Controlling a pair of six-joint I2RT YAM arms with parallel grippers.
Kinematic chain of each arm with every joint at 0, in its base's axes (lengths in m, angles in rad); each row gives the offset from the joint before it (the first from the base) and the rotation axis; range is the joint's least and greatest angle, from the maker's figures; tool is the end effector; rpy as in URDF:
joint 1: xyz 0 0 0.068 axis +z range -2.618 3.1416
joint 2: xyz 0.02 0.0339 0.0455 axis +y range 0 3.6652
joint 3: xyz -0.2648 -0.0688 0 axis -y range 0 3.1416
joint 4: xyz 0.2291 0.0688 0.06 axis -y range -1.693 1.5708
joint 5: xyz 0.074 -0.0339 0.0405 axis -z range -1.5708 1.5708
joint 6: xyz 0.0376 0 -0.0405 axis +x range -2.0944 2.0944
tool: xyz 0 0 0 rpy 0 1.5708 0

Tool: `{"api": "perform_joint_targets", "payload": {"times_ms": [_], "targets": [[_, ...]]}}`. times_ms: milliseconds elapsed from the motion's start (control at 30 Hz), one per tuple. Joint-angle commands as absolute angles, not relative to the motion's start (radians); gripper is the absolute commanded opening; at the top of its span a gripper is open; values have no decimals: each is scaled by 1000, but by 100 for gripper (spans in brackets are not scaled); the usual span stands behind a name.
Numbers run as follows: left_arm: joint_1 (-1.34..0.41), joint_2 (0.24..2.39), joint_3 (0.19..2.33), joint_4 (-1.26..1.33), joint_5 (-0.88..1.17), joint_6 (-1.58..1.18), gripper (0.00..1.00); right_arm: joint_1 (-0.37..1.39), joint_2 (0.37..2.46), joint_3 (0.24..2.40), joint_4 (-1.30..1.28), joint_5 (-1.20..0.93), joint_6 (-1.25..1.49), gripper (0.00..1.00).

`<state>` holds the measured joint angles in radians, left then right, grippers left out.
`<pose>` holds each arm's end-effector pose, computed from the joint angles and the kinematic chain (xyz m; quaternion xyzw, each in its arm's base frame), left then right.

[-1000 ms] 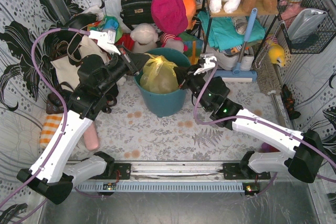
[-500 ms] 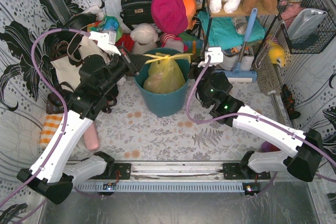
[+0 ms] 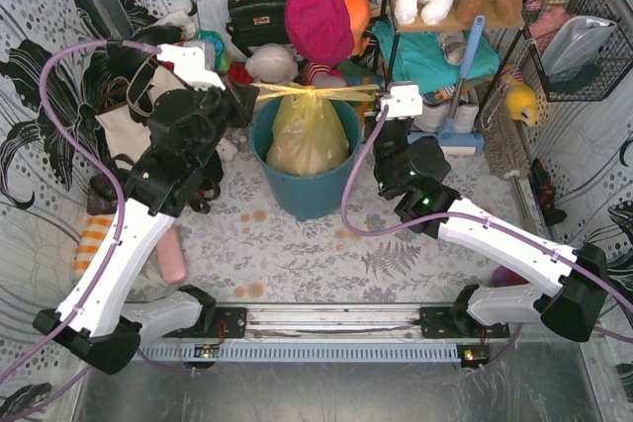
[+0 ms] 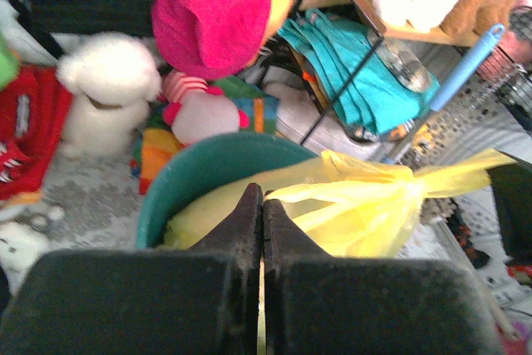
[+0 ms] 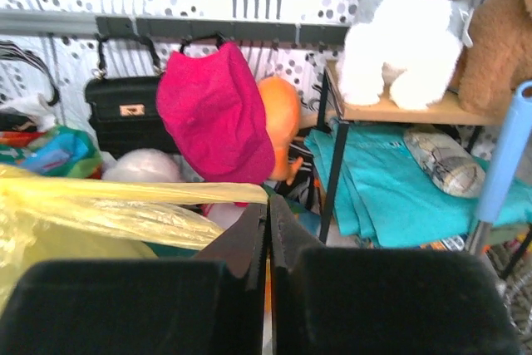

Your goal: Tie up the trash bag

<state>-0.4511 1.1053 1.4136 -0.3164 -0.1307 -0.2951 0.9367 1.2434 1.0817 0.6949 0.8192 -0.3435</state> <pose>0.1934 -0.0882 0.4759 0.0094 0.7099 -0.2130 0.6713 0.1741 0.1903 0.4372 0.0057 0.5713 0.0440 0.8195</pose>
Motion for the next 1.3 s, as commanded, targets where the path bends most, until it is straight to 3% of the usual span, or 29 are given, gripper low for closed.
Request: {"api": "perform_joint_targets", "payload": {"times_ms": [0, 167, 267, 600, 1000, 1267], "targets": [[-430, 1156, 1514, -274, -294, -173, 0, 919, 1178, 1115, 738, 660, -307, 0], [-422, 1260, 1610, -243, -216, -160, 0, 907, 1155, 1230, 393, 8, -135, 0], [-422, 1309, 1635, -218, -147, -168, 0, 906, 1192, 1322, 219, -271, -35, 0], [-389, 1470, 1716, -176, -60, -179, 0, 906, 1298, 1336, 269, -877, 256, 0], [-314, 1699, 1819, -175, 35, -225, 0, 899, 1350, 1376, 582, -1064, 499, 0], [-280, 1880, 1985, -237, 60, -224, 0, 897, 1335, 1466, 638, -1127, 544, 0]]}}
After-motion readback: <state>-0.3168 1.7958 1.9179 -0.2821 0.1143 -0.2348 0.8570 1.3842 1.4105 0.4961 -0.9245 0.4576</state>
